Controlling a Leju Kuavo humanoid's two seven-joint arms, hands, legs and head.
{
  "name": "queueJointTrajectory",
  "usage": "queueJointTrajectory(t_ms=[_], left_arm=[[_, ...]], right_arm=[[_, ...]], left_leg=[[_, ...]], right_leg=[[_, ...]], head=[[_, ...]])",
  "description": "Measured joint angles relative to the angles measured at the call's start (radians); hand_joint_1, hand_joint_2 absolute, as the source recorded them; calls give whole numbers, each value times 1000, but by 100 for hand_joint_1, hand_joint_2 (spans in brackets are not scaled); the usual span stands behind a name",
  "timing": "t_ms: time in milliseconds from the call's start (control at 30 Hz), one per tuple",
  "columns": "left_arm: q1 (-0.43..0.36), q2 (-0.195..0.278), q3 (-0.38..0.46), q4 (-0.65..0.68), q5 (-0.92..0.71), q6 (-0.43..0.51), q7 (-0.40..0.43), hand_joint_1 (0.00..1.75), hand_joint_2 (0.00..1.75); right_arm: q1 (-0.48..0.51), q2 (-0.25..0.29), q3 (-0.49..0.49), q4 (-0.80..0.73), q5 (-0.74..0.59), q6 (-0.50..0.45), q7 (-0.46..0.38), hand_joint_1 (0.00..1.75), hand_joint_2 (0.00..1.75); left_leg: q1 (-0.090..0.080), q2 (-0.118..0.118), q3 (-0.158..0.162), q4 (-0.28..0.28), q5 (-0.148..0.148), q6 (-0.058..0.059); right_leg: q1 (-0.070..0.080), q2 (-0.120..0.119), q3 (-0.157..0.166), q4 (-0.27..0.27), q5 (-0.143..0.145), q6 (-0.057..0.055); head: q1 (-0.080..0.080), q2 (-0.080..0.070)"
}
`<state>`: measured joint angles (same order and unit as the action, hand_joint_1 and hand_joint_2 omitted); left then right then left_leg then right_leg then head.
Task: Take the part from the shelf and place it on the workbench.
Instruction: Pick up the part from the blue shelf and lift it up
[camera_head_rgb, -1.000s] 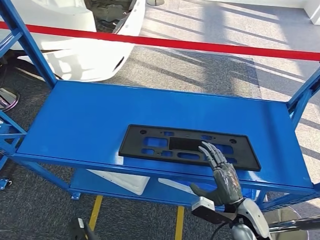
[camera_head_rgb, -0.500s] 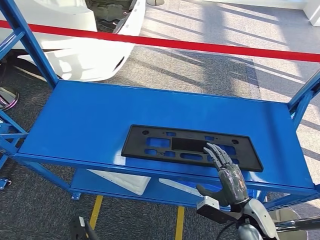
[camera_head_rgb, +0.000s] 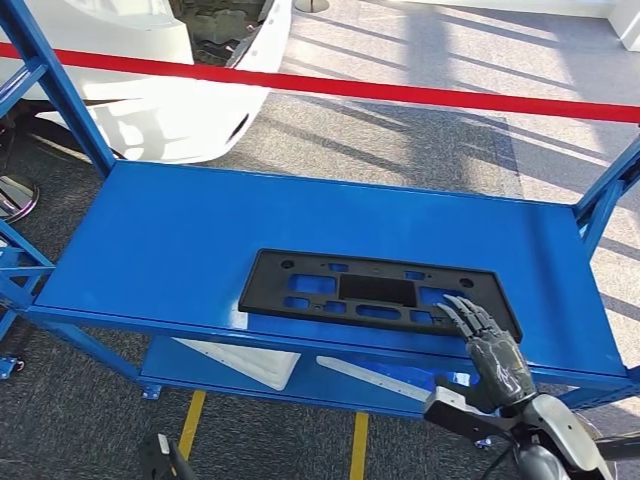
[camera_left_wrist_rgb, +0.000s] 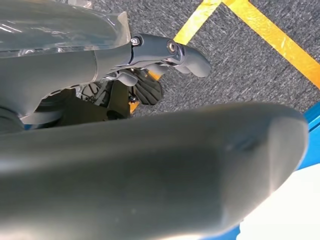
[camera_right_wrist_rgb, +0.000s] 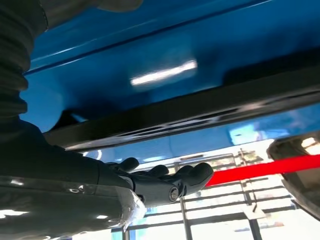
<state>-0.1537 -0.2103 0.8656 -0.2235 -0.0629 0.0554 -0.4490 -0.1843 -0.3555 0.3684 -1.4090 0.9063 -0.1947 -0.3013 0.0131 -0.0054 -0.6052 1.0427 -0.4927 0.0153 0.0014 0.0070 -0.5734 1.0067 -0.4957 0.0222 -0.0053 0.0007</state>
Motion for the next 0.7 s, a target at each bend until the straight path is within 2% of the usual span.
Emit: queueJointTrajectory(t_ms=[233, 400, 700], left_arm=[[-1, 1, -3, 0, 0, 0, 0, 0, 0], [-2, 1, -6, 0, 0, -3, 3, 0, 0], [-2, 1, -9, 0, 0, -4, 9, 0, 0]], right_arm=[[-60, -61, -4, 51, 120, 10, 32, 0, 175], [-90, -67, 5, 88, 144, 4, 40, 0, 175], [-88, -67, 5, 97, 140, -41, 46, 0, 175]], left_leg=[[0, 0, 0, 0, 0, 0], [0, 0, 0, 0, 0, 0], [0, 0, 0, 0, 1, -1]], right_leg=[[0, 0, 0, 0, 0, 0], [0, 0, 0, 0, 0, 0], [0, 0, 0, 1, 0, 0]], head=[[0, 0], [0, 0], [0, 0]])
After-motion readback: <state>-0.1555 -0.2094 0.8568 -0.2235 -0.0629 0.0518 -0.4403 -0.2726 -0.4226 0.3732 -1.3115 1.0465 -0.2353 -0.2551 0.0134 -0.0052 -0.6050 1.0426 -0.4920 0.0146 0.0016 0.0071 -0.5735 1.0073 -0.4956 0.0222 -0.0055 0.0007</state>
